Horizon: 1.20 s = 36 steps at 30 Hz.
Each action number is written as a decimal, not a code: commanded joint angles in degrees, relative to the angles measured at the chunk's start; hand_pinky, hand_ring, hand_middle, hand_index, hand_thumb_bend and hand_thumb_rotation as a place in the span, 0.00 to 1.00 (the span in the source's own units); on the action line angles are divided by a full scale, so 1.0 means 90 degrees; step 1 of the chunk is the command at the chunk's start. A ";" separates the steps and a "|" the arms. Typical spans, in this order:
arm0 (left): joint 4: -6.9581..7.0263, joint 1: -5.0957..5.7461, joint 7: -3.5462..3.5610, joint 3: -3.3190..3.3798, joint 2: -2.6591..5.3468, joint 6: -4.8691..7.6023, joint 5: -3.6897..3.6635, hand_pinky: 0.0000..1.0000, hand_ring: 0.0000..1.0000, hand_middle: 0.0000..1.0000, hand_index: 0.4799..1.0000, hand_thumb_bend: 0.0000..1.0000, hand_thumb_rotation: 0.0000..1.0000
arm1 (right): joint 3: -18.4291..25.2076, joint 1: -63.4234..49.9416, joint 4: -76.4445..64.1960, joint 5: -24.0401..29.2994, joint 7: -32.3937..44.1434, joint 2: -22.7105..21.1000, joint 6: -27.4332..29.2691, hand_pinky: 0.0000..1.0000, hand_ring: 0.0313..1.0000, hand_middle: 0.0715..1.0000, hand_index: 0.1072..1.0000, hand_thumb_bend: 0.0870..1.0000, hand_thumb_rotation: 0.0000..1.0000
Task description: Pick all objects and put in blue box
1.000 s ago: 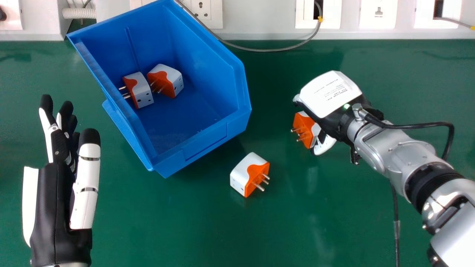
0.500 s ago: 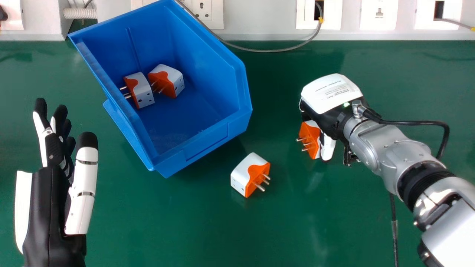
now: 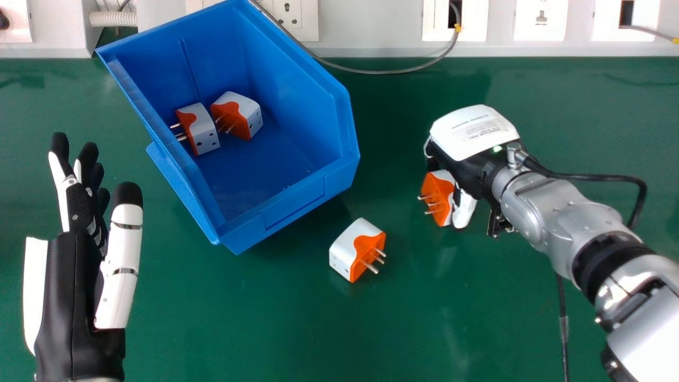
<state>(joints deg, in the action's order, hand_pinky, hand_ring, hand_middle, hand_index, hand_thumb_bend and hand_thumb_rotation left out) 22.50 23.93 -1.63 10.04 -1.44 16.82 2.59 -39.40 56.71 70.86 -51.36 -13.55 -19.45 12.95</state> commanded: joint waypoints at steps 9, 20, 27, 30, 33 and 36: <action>-0.0167 -0.0166 -0.0054 0.0010 -0.0037 0.0141 0.0085 1.00 1.00 1.00 1.00 0.32 0.88 | 0.1095 -0.1520 -0.3072 0.0637 -0.0634 -0.1248 0.0816 0.30 0.40 0.47 0.52 0.44 0.00; -0.0427 -0.0430 -0.0076 -0.0065 -0.0009 0.0278 0.0119 1.00 1.00 1.00 1.00 0.31 0.89 | 0.2400 -0.3798 -0.7193 0.0986 0.0069 -0.1778 0.0748 0.32 0.41 0.46 0.50 0.44 0.00; -0.0482 -0.0450 -0.0210 -0.0133 0.0028 0.0334 0.0322 1.00 1.00 1.00 1.00 0.31 0.94 | 0.2573 -0.4335 -0.8391 0.0870 0.0250 -0.1504 0.0991 0.32 0.40 0.46 0.51 0.44 0.00; -0.0747 -0.0476 -0.0243 -0.0079 -0.0017 0.0522 0.0333 1.00 1.00 1.00 1.00 0.31 0.95 | 0.2430 -0.4233 -0.8382 0.0816 0.0219 -0.1218 0.1122 0.32 0.40 0.46 0.51 0.44 0.00; -0.0962 -0.0518 -0.0251 -0.0059 -0.0057 0.0732 0.0299 1.00 1.00 1.00 1.00 0.32 0.95 | 0.2298 -0.4022 -0.8176 0.0662 0.0160 -0.0813 0.1114 0.32 0.39 0.45 0.51 0.44 0.00; -0.1103 -0.0559 -0.0257 -0.0044 -0.0088 0.0835 0.0277 1.00 1.00 1.00 1.00 0.34 0.94 | 0.2130 -0.3644 -0.7935 0.0754 0.0510 -0.0466 0.1144 0.32 0.39 0.46 0.51 0.44 0.00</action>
<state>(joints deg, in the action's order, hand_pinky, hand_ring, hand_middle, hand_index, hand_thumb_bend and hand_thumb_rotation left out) 12.36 19.50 -3.80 9.45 -1.60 22.51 4.63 -20.14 20.31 -0.26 -45.44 -9.43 -24.89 22.66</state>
